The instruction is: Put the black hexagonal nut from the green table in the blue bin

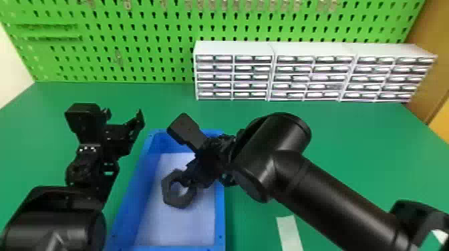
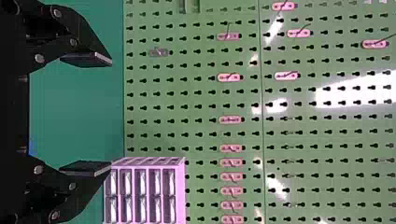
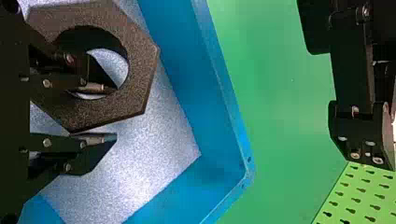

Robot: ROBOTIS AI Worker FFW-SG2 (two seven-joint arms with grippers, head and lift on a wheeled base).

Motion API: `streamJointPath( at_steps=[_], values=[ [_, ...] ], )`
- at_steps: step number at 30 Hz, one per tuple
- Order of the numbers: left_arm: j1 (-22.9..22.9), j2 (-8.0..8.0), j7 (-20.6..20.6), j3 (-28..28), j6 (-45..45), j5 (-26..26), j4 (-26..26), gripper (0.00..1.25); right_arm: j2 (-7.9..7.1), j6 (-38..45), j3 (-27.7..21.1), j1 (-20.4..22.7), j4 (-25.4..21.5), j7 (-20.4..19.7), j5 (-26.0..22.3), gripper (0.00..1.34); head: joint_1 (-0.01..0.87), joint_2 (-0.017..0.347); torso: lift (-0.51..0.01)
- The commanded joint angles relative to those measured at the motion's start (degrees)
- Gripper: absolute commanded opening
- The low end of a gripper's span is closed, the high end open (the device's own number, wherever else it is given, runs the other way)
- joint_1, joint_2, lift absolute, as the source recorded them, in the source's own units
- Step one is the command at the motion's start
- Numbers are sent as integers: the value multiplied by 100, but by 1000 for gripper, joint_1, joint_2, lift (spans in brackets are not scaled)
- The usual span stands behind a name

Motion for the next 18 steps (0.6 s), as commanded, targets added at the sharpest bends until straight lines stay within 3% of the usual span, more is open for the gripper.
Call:
streamJointPath(
  at_steps=[1, 4, 7, 18],
  values=[
    [0, 0, 0, -2, 0, 0, 0, 785, 0, -1, 0, 0, 2, 0, 2, 646, 686, 52, -97],
    [0, 0, 0, -2, 9, 0, 0, 785, 0, -1, 0, 0, 2, -9, 19, 825, 686, 52, -97],
    [9, 0, 0, 7, 9, 0, 0, 785, 0, 8, 0, 0, 2, -9, 28, 920, 686, 52, -97],
    [9, 0, 0, -2, 9, 0, 0, 785, 0, -1, -17, 9, 2, -9, 63, 959, 686, 52, -97]
  ],
)
